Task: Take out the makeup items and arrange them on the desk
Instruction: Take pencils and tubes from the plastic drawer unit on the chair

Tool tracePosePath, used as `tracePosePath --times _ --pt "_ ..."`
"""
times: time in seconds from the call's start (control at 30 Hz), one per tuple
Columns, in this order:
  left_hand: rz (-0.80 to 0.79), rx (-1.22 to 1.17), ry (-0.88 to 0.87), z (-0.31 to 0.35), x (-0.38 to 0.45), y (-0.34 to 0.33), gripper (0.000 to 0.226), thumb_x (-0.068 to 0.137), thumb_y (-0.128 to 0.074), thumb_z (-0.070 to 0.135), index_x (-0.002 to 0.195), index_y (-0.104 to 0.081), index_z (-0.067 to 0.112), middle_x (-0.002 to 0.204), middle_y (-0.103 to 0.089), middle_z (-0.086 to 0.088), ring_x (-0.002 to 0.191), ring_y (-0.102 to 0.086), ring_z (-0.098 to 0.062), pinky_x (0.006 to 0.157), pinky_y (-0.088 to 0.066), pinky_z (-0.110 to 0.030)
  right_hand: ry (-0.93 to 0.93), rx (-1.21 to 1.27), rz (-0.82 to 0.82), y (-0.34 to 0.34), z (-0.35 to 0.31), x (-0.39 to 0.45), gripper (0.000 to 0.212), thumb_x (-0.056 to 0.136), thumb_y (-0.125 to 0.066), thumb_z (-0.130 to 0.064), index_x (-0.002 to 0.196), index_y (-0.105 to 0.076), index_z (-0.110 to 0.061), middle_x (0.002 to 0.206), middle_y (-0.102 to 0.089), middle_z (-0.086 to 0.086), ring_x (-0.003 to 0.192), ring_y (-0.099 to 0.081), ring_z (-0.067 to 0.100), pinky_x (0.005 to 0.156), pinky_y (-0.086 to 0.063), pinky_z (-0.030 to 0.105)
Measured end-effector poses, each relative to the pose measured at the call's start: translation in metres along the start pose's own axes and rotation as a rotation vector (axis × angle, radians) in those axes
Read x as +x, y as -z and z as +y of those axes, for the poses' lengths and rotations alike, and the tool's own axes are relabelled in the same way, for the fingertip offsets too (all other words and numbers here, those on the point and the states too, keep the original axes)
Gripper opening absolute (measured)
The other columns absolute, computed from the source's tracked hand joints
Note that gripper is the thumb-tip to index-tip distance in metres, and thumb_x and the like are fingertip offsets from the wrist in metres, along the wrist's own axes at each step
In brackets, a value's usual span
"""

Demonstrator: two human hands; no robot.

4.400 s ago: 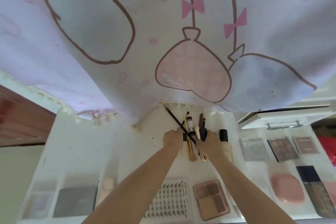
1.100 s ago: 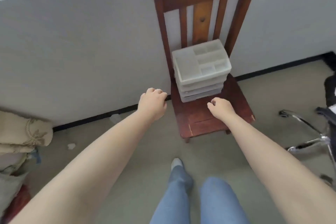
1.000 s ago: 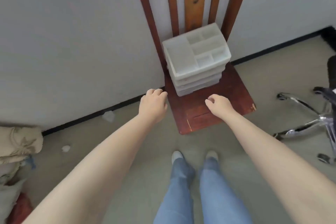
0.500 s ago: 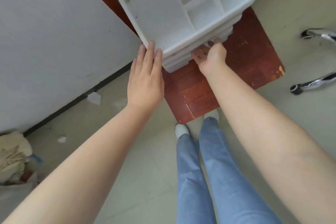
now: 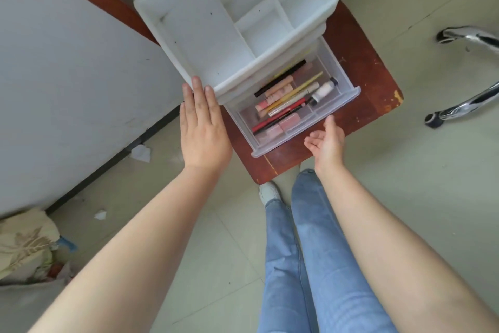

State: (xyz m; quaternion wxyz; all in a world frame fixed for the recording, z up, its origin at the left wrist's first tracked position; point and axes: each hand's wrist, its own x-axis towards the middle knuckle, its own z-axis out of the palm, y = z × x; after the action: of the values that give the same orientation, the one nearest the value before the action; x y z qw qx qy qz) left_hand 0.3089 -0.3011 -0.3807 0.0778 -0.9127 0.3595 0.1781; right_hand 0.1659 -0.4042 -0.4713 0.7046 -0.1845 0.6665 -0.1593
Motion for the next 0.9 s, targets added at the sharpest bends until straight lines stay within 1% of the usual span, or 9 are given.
tracePosePath --times 0.1,0.23,0.3,0.4,0.47,0.53,0.63,0.73,0.9 --pt "0.063 -0.058 0.057 0.007 -0.002 -0.006 0.068 0.083 -0.034 -0.007 0.144 -0.003 -0.007 0.153 0.001 -0.025 0.143 0.001 -0.039 0.114 0.005 -0.038 0.081 -0.129 0.027 0.008 -0.001 0.001 0.015 0.096 -0.041 -0.022 0.105 -0.043 -0.009 0.073 -0.049 0.003 0.063 -0.05 0.013 0.066 -0.047 0.024" --pt "0.124 -0.002 -0.241 0.023 -0.007 -0.019 0.062 0.065 -0.036 0.005 0.124 -0.048 -0.01 0.128 -0.053 -0.028 0.118 -0.052 -0.043 0.095 -0.039 -0.054 0.568 -0.6 0.114 0.02 -0.023 0.005 0.024 0.087 -0.049 -0.003 0.11 -0.051 0.005 0.085 -0.05 0.009 0.078 -0.05 0.022 0.072 -0.044 0.028" --pt "0.037 -0.098 -0.301 0.038 -0.01 -0.024 0.058 0.068 -0.031 0.003 0.12 -0.054 -0.009 0.126 -0.056 -0.025 0.115 -0.055 -0.041 0.089 -0.047 -0.051 0.941 -0.867 -0.001 0.023 -0.042 0.002 0.022 0.081 -0.048 -0.002 0.097 -0.057 0.009 0.087 -0.055 0.02 0.079 -0.054 0.031 0.075 -0.046 0.034" --pt "-0.153 -0.183 -0.21 0.057 0.0 -0.034 0.053 0.086 -0.038 -0.002 0.139 -0.032 -0.002 0.148 -0.029 -0.017 0.137 -0.029 -0.03 0.107 -0.035 -0.036 1.244 -1.326 -0.336 0.012 -0.072 0.011 0.02 0.074 -0.053 -0.003 0.087 -0.063 0.008 0.086 -0.062 0.025 0.083 -0.061 0.04 0.075 -0.049 0.036" --pt "-0.196 -0.17 -0.102 0.065 0.013 -0.036 0.054 0.091 -0.042 0.007 0.142 -0.024 0.004 0.149 -0.02 -0.012 0.137 -0.022 -0.026 0.108 -0.028 -0.031 1.214 -1.647 -0.571 -0.008 -0.086 0.017 0.026 0.076 -0.055 0.001 0.1 -0.06 0.008 0.102 -0.058 0.026 0.101 -0.054 0.043 0.085 -0.047 0.044" --pt "-0.189 -0.141 -0.042 0.069 0.024 -0.035 0.054 0.09 -0.042 0.01 0.141 -0.025 0.005 0.147 -0.023 -0.012 0.133 -0.027 -0.028 0.106 -0.028 -0.033 1.141 -1.923 -0.682 -0.031 -0.089 0.023 0.039 0.084 -0.051 -0.004 0.123 -0.048 0.0 0.126 -0.046 0.019 0.122 -0.039 0.036 0.099 -0.037 0.043" --pt "-0.133 -0.114 -0.007 0.06 0.021 -0.04 0.049 0.085 -0.044 0.004 0.133 -0.039 0.002 0.138 -0.036 -0.016 0.124 -0.036 -0.034 0.098 -0.032 -0.039 1.099 -2.112 -0.636 -0.06 -0.085 0.032 0.06 0.083 -0.055 -0.009 0.138 -0.03 -0.009 0.143 -0.029 0.015 0.134 -0.024 0.031 0.107 -0.029 0.041" --pt "-0.095 -0.094 0.07 0.046 0.014 -0.045 0.039 0.079 -0.052 0.001 0.118 -0.051 0.0 0.118 -0.046 -0.019 0.107 -0.044 -0.039 0.08 -0.039 -0.041 1.06 -2.218 -0.63 -0.074 -0.074 0.037 0.067 0.082 -0.054 -0.007 0.142 -0.023 -0.013 0.142 -0.028 0.016 0.132 -0.025 0.034 0.106 -0.029 0.044" --pt "-0.216 -0.305 0.252 0.031 0.017 -0.048 0.056 0.086 -0.045 0.003 0.14 -0.027 0.006 0.126 -0.035 -0.02 0.107 -0.044 -0.038 0.08 -0.041 -0.039 1.043 -2.287 -0.591 -0.088 -0.068 0.035 0.06 0.083 -0.051 -0.001 0.138 -0.029 -0.009 0.138 -0.033 0.02 0.128 -0.03 0.036 0.098 -0.036 0.044"
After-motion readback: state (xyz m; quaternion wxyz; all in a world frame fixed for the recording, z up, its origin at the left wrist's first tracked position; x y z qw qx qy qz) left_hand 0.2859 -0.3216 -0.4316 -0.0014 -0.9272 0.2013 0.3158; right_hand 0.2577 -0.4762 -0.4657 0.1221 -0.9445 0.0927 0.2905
